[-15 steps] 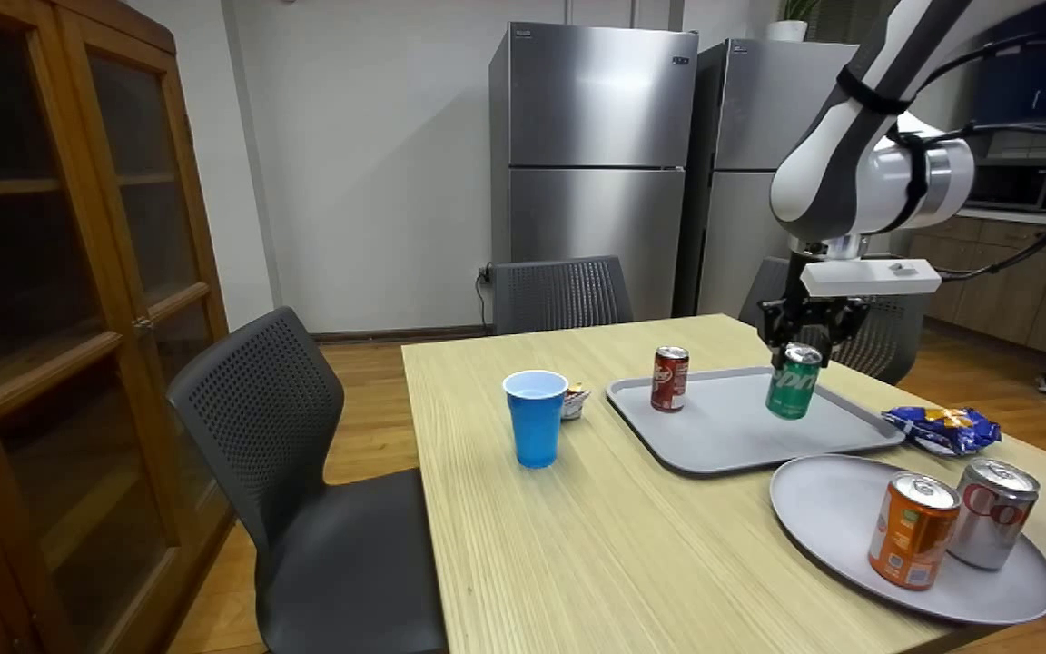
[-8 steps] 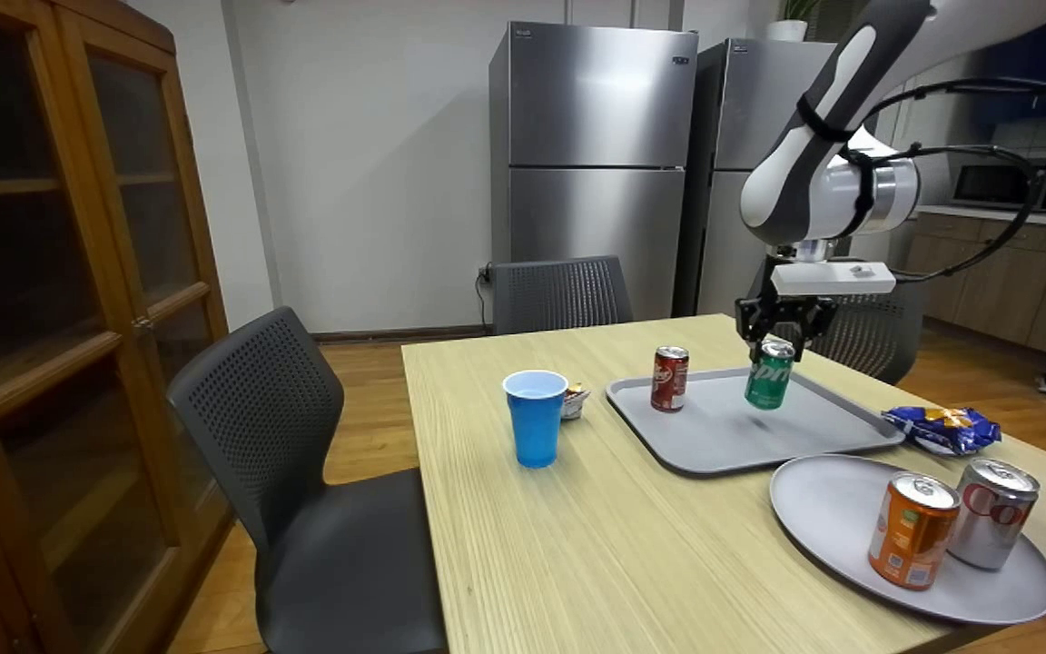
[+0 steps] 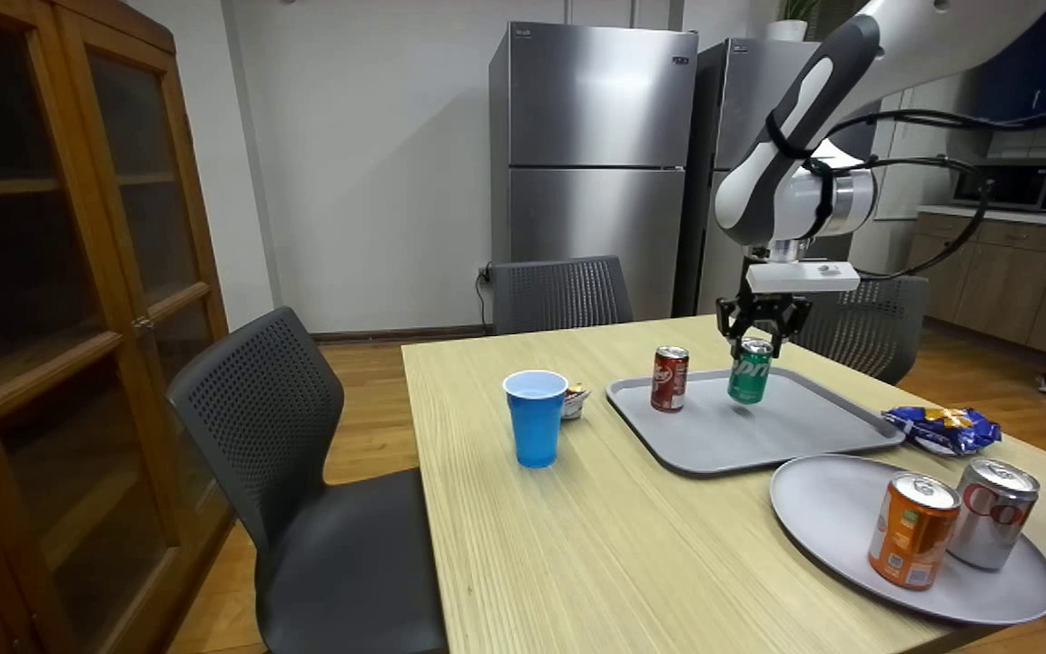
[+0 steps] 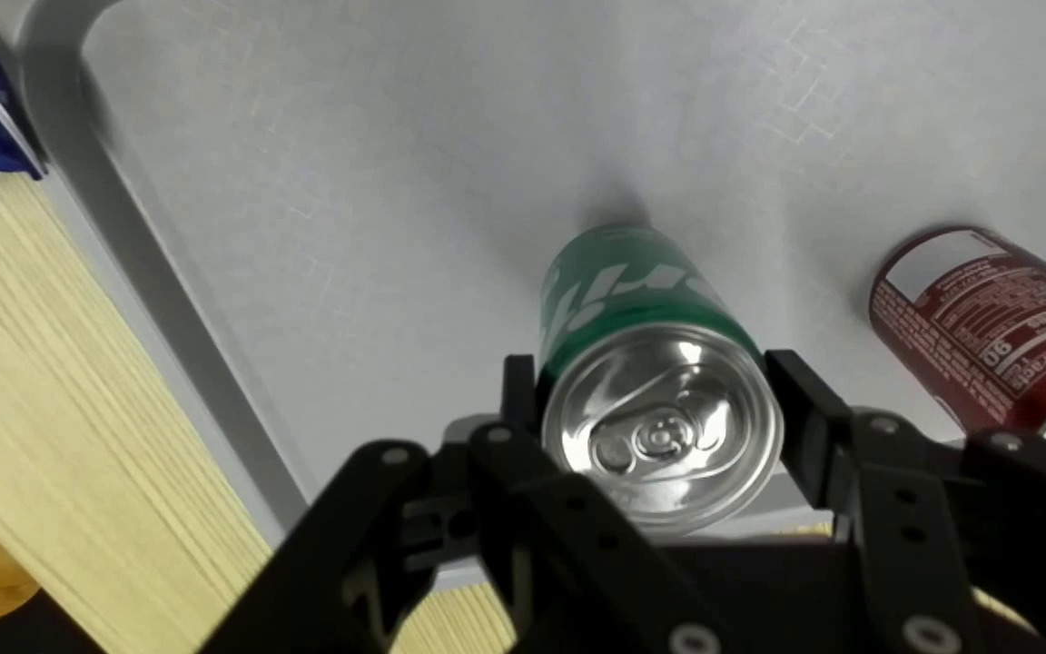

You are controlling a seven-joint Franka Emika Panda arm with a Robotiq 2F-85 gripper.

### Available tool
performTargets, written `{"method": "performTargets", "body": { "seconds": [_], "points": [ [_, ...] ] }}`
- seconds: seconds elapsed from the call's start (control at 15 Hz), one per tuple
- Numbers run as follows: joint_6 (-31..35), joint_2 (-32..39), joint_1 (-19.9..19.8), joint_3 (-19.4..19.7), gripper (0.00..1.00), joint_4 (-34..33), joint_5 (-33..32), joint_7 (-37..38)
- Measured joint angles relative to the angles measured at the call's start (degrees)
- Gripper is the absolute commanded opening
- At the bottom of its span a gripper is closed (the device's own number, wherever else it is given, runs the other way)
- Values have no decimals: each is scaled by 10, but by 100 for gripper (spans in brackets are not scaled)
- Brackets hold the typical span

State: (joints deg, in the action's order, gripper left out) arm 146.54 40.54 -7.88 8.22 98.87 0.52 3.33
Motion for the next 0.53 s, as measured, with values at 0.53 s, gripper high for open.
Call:
{"method": "performTargets", "body": {
  "seconds": [0.53],
  "points": [
    [-61, 69, 0, -1, 38, -116, 4, 12]
  ]
}}
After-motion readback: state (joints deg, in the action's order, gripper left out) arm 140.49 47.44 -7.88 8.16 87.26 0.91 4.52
